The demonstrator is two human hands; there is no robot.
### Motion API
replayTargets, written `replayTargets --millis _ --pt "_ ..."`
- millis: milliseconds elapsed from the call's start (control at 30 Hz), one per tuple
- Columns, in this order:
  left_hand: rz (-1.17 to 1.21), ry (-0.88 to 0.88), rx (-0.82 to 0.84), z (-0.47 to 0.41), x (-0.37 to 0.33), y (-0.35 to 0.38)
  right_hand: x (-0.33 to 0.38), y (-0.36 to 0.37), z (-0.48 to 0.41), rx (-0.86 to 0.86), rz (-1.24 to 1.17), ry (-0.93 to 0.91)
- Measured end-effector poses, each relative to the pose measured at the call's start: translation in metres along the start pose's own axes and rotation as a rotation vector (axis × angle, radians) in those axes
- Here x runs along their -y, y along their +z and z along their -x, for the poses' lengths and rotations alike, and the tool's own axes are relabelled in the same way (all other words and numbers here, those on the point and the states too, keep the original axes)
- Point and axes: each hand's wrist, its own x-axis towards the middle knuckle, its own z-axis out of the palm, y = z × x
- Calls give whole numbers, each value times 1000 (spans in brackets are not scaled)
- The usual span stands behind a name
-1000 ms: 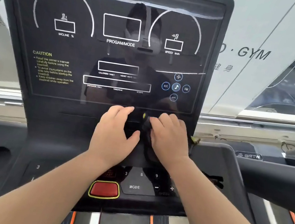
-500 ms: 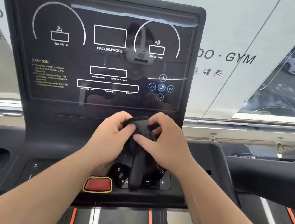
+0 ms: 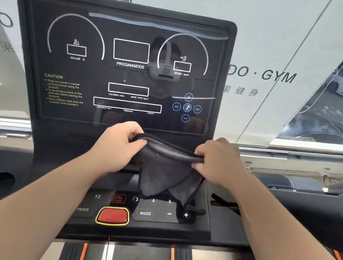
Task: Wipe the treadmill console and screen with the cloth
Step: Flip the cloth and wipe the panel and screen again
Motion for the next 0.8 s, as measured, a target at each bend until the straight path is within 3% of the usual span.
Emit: replayTargets --millis 100,200,300,400,500,633,700,800 --pt "10 19 -64 -20 -8 3 -5 -25 -6 -156 -84 30" --pt "99 93 -175 -41 -38 -12 -8 -53 -8 -463 -185 46" --pt "231 166 -222 -40 -63 -31 -7 -70 9 -642 -246 -48" --pt "181 175 -47 -13 -57 -35 -9 -52 34 -495 -265 -151" --pt "-24 111 295 25 -16 -19 -10 1 56 -98 -99 -190" --pt "-313 75 620 70 43 23 -1 73 77 388 117 -241" --pt "-329 98 586 77 60 38 4 82 82 418 70 -232" --pt "-345 162 334 71 68 48 8 83 81 193 -76 -153"
